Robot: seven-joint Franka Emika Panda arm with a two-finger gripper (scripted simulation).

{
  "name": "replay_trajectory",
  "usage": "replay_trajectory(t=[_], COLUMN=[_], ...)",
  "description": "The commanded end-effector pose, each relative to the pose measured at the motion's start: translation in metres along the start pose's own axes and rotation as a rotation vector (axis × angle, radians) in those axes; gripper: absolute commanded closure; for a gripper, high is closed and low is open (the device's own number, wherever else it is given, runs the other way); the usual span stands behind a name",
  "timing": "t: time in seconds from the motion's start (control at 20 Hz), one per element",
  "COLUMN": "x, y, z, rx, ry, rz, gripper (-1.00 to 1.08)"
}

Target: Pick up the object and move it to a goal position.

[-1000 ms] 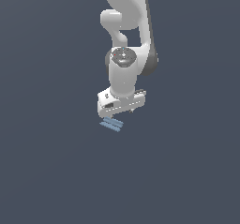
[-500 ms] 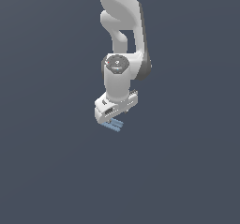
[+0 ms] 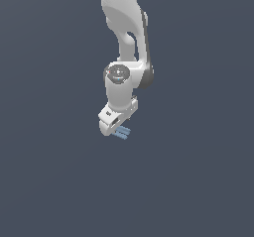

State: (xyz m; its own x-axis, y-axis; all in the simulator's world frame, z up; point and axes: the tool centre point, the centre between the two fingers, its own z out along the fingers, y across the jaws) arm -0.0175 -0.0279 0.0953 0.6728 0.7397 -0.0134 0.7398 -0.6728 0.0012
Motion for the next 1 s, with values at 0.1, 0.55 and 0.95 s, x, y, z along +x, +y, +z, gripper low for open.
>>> replay_trajectory(t=[0.1, 0.55, 0.95], x=[-0.007, -0.016, -0.019], y=[0.002, 0.005, 0.005], z=[0.011, 0.025, 0.030], rx=[0.000, -0.001, -0.001], ry=[0.004, 0.011, 0.013], rz=[-0.111, -0.263, -0.313], gripper=[-0.92, -0.92, -0.92])
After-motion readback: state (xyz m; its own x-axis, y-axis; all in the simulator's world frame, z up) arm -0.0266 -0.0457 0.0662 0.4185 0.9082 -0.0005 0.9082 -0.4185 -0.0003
